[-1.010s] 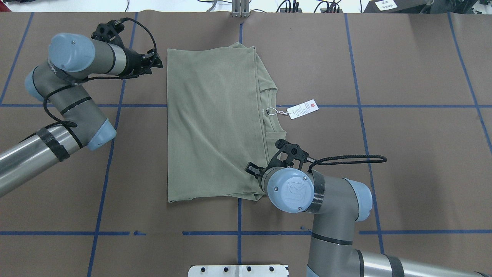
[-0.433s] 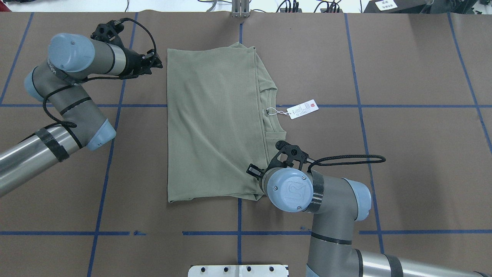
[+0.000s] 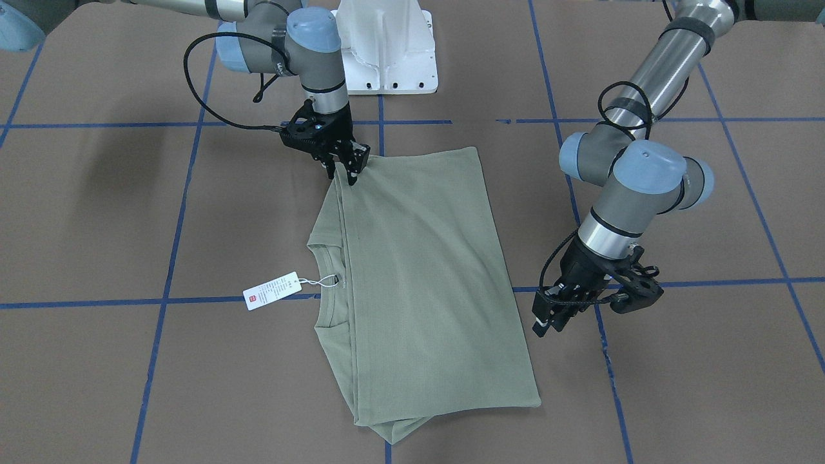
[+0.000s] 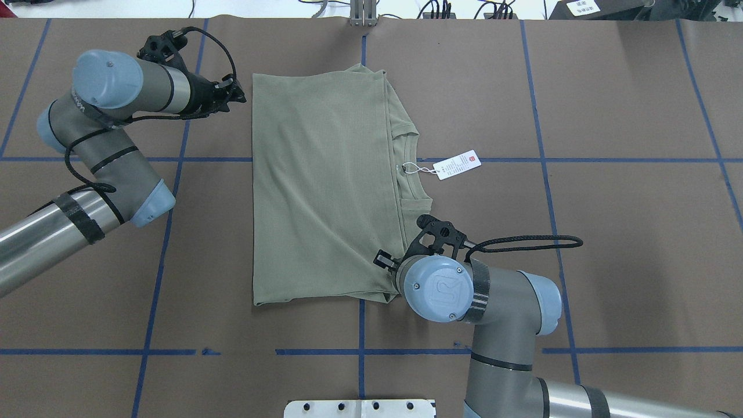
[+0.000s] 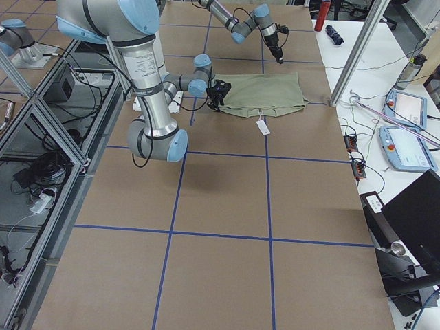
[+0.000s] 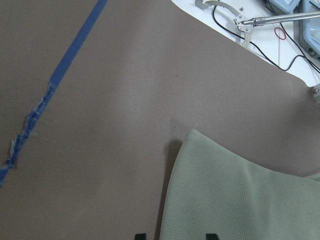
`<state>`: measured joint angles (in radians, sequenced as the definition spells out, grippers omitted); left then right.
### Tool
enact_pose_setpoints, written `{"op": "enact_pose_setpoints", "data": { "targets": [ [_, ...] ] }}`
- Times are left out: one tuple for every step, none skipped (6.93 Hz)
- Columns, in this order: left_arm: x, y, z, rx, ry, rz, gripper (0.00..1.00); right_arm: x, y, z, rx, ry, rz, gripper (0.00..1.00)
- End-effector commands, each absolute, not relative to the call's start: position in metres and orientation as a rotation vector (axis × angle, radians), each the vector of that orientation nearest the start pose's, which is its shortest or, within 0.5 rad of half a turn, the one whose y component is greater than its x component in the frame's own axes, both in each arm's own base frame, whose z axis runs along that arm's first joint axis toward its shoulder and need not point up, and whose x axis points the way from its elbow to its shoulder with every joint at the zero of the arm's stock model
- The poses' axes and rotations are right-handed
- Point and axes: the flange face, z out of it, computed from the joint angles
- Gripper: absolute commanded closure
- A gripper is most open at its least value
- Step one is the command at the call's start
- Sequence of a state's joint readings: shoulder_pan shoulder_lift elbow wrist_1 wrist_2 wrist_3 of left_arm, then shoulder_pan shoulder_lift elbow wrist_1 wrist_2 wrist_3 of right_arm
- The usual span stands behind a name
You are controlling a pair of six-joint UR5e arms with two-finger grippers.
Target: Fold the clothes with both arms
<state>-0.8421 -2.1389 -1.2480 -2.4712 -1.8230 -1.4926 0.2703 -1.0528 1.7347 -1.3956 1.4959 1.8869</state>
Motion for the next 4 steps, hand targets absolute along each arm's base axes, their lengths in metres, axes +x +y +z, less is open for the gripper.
{"op": "enact_pose_setpoints", "data": {
  "targets": [
    [0.4102, -0.6223, 0.3729, 0.310, 1.138, -0.530, 0.50, -0.5937, -0.3052, 0.2698, 0.030, -0.880, 0.568, 1.00],
    [0.4102, -0.6223, 0.3729, 0.310, 1.138, -0.530, 0.50, -0.5943, -0.3054, 0.2717, 0.030, -0.879, 0.568, 1.00],
    [0.4102, -0.6223, 0.3729, 0.310, 1.138, -0.530, 0.50, -0.5927, -0.3049, 0.2644, 0.030, -0.889, 0.567, 1.00],
    [0.4102, -0.6223, 0.3729, 0.310, 1.138, -0.530, 0.50, -0.5914, -0.3046, 0.2662, 0.030, -0.886, 0.568, 1.00]
  ]
}}
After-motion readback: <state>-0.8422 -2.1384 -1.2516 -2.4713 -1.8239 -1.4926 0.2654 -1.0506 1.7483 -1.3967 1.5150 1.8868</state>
